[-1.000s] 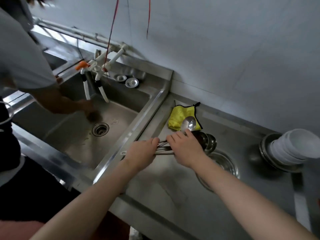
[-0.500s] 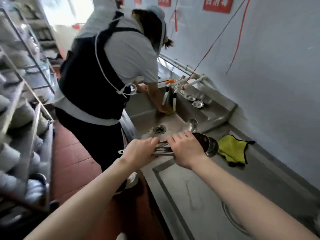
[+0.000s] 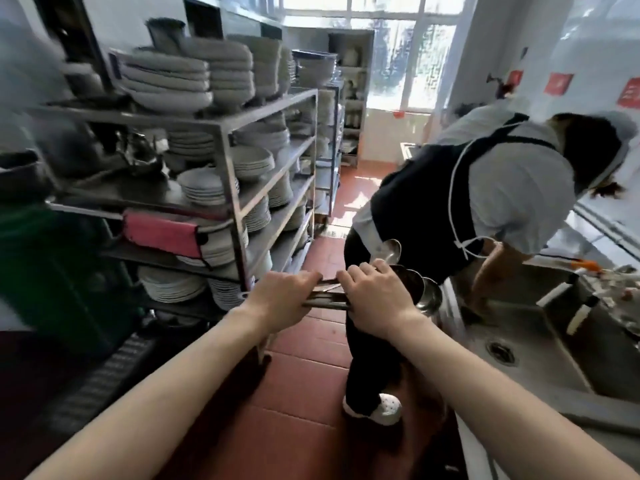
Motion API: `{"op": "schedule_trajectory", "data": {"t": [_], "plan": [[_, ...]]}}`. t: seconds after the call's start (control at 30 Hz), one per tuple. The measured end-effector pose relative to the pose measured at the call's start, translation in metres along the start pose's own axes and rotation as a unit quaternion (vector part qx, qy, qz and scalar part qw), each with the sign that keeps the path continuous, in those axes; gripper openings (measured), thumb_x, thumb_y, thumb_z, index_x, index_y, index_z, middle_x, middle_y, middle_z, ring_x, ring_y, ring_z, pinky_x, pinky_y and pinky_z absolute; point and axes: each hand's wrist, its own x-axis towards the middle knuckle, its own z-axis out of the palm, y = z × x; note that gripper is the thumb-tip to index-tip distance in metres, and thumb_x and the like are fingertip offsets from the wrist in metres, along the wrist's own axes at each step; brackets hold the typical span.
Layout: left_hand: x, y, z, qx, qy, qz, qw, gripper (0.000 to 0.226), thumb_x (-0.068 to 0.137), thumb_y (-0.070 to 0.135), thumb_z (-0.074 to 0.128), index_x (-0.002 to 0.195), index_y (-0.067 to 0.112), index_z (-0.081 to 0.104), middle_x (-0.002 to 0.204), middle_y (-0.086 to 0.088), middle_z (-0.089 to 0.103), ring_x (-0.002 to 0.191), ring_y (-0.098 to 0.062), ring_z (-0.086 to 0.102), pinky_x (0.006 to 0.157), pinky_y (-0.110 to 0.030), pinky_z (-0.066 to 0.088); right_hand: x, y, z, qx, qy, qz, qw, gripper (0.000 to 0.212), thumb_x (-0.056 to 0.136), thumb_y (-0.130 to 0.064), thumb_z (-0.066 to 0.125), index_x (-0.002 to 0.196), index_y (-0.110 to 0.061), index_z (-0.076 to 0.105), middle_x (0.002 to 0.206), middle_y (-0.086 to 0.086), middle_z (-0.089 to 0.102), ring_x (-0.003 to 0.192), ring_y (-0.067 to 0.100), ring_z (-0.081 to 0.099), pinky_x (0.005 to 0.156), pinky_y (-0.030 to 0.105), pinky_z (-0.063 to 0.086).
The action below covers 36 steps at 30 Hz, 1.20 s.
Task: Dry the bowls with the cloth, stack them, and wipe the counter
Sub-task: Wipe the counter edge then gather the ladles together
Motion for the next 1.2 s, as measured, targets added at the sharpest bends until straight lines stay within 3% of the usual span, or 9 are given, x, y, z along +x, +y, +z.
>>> {"op": "schedule_trajectory", "data": {"t": [0.23, 0.4, 0.5, 0.57, 0.67, 0.73, 0.87, 1.0, 1.2], "plan": [[-0.105, -0.154, -0.067, 0.063, -0.003, -0.132, 0.989, 0.044, 0.087, 0.029, 0.059, 0.128, 0.019, 0.047, 0.119, 0.002, 0.063, 0.105, -0.026, 0.064, 0.079, -0.037, 0.047, 0.140, -0.140, -0.047, 0.034, 0.077, -0.123, 0.989, 0.048, 0.063, -0.028, 0.072, 0.107, -0.016, 0.059, 0.091, 0.001, 0.065, 0.088, 0.023, 0.063, 0.086, 0.040, 0.045], [-0.159, -0.241, -0.107, 0.125, 0.003, -0.186, 0.974, 0.050, 0.088, 0.033, 0.060, 0.133, 0.020, 0.042, 0.120, 0.003, 0.062, 0.107, -0.023, 0.064, 0.080, -0.035, 0.046, 0.223, -0.222, -0.076, 0.055, 0.131, -0.177, 0.974, 0.050, 0.068, -0.042, 0.071, 0.109, -0.016, 0.059, 0.096, 0.002, 0.067, 0.091, 0.024, 0.063, 0.089, 0.042, 0.044], [-0.175, -0.283, -0.125, 0.152, 0.012, -0.212, 0.965, 0.048, 0.089, 0.033, 0.059, 0.133, 0.020, 0.042, 0.120, 0.004, 0.062, 0.106, -0.022, 0.064, 0.080, -0.034, 0.047, 0.262, -0.253, -0.099, 0.063, 0.135, -0.217, 0.965, 0.063, 0.078, -0.059, 0.038, 0.120, -0.014, 0.053, 0.108, 0.004, 0.064, 0.103, 0.025, 0.060, 0.097, 0.043, 0.039], [-0.178, -0.308, -0.134, 0.162, 0.017, -0.228, 0.960, 0.049, 0.090, 0.033, 0.059, 0.134, 0.021, 0.042, 0.122, 0.004, 0.062, 0.107, -0.023, 0.064, 0.081, -0.035, 0.048, 0.288, -0.265, -0.109, 0.064, 0.126, -0.237, 0.961, 0.072, 0.076, -0.058, 0.021, 0.127, -0.014, 0.047, 0.115, 0.003, 0.060, 0.110, 0.025, 0.056, 0.102, 0.042, 0.034], [-0.174, -0.347, -0.140, 0.179, 0.026, -0.248, 0.952, 0.050, 0.090, 0.034, 0.057, 0.135, 0.021, 0.041, 0.124, 0.004, 0.062, 0.109, -0.023, 0.063, 0.081, -0.034, 0.047, 0.336, -0.279, -0.105, 0.058, 0.150, -0.242, 0.957, 0.052, 0.081, -0.048, 0.054, 0.122, -0.017, 0.049, 0.111, 0.000, 0.062, 0.106, 0.022, 0.058, 0.098, 0.041, 0.036], [-0.168, -0.365, -0.145, 0.177, 0.027, -0.253, 0.951, 0.048, 0.090, 0.033, 0.056, 0.135, 0.021, 0.043, 0.122, 0.003, 0.063, 0.108, -0.023, 0.063, 0.081, -0.035, 0.047, 0.360, -0.284, -0.103, 0.056, 0.135, -0.243, 0.959, 0.050, 0.075, -0.047, 0.064, 0.114, -0.018, 0.053, 0.102, 0.000, 0.064, 0.099, 0.023, 0.061, 0.093, 0.042, 0.040], [-0.145, -0.421, -0.148, 0.188, 0.043, -0.269, 0.944, 0.049, 0.090, 0.034, 0.055, 0.136, 0.020, 0.043, 0.123, 0.003, 0.063, 0.107, -0.023, 0.063, 0.081, -0.034, 0.049, 0.427, -0.292, -0.096, 0.050, 0.162, -0.261, 0.950, 0.047, 0.077, -0.037, 0.060, 0.118, -0.016, 0.052, 0.105, 0.001, 0.062, 0.102, 0.024, 0.059, 0.099, 0.043, 0.039], [-0.117, -0.472, -0.152, 0.193, 0.047, -0.286, 0.938, 0.046, 0.092, 0.034, 0.054, 0.135, 0.022, 0.044, 0.121, 0.004, 0.064, 0.104, -0.022, 0.065, 0.080, -0.034, 0.049, 0.495, -0.294, -0.090, 0.053, 0.173, -0.276, 0.944, 0.049, 0.075, -0.046, 0.063, 0.113, -0.017, 0.054, 0.101, 0.000, 0.064, 0.097, 0.023, 0.062, 0.093, 0.042, 0.041], [-0.084, -0.548, -0.169, 0.191, 0.059, -0.310, 0.930, 0.042, 0.091, 0.034, 0.056, 0.130, 0.023, 0.046, 0.121, 0.003, 0.065, 0.105, -0.023, 0.064, 0.082, -0.037, 0.052, 0.588, -0.297, -0.098, 0.046, 0.176, -0.308, 0.934, 0.056, 0.084, -0.049, 0.045, 0.130, -0.017, 0.042, 0.124, 0.002, 0.057, 0.117, 0.023, 0.053, 0.103, 0.041, 0.033]]}}
